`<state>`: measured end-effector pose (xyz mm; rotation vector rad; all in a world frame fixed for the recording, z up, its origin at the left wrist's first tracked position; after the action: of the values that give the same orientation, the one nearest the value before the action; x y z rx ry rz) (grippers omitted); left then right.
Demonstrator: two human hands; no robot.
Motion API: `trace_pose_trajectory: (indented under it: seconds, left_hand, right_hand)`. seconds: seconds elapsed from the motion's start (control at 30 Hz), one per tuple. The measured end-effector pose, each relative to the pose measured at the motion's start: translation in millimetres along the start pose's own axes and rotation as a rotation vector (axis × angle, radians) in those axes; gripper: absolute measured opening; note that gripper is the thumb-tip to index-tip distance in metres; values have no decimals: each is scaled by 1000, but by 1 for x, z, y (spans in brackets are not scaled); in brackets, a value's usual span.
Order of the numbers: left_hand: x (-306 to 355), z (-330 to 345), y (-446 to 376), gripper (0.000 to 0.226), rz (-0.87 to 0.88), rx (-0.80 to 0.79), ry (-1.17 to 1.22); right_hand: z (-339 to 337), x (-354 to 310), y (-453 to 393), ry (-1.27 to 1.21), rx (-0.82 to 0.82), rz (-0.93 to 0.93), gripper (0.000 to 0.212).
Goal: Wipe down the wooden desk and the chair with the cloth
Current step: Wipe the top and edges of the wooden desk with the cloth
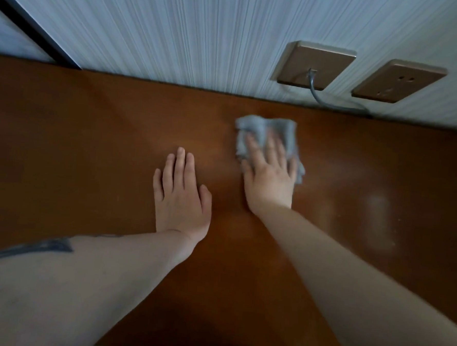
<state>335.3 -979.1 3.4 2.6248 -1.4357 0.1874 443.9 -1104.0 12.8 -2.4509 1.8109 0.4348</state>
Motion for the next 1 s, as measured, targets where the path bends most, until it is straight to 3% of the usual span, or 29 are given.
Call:
trace_pose_trajectory:
  seconds: [0.07,0.1,0.23,0.3,0.33,0.43,0.47,0.57,0.63,0.67,0.7,0.83,0.87,0.9,1.0]
  left_hand:
    - [0,0,-1,63,-1,9,-6]
    - [0,0,-1,62,4,11,-4]
    - [0,1,-1,60,14,4,0]
    - [0,1,-1,60,-4,-1,5]
    - [0,1,-1,61,-11,6,8]
    - [-1,0,0,60,-4,31,-2]
    - [-1,0,-1,60,6,34,0]
    - [-2,1,-2,59,22,26,1]
    - [-1,2,-1,60,11,18,1]
    - [-2,2,0,60,8,19,8]
    - [-2,2,0,61,9,22,17]
    - [-1,0,1,59,12,40,41]
    - [-1,0,1,60,17,37,33]
    - [-2,1,1,60,23,34,33]
    - [-2,2,1,61,28,43,69]
  right_hand:
    - [-13,16,-23,70,-112,-343,53]
    - [-19,31,-38,90,-142,-332,54]
    - [-21,63,-43,17,97,363,53]
    - [-9,29,-22,15,111,423,56]
    - [-4,10,-15,5,65,302,56]
    - [-11,-11,-31,32,-119,-289,54]
    - [-16,-3,-47,53,-166,-335,53]
    - [-23,36,-65,-8,-40,5,54]
    - [-14,31,-35,-5,111,233,56]
    - [-8,18,-13,3,111,265,57]
    - [-2,-1,6,8,66,202,58]
    - [3,-35,34,47,-220,-533,52]
    - [1,-26,25,80,-234,-560,52]
    - [0,-14,17,87,-208,-475,53]
    - [0,16,40,-35,49,93,54]
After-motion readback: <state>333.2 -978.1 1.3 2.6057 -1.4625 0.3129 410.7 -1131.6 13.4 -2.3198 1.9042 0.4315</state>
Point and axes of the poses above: each hand's wrist, its own y-axis away from the middle knuckle, its own z-axis out of the palm, x = y × z, the point moved 1 cm from there along -y, towards the middle knuckle, and after that the axes turned 6 degrees about x, right-handed, at the moved point
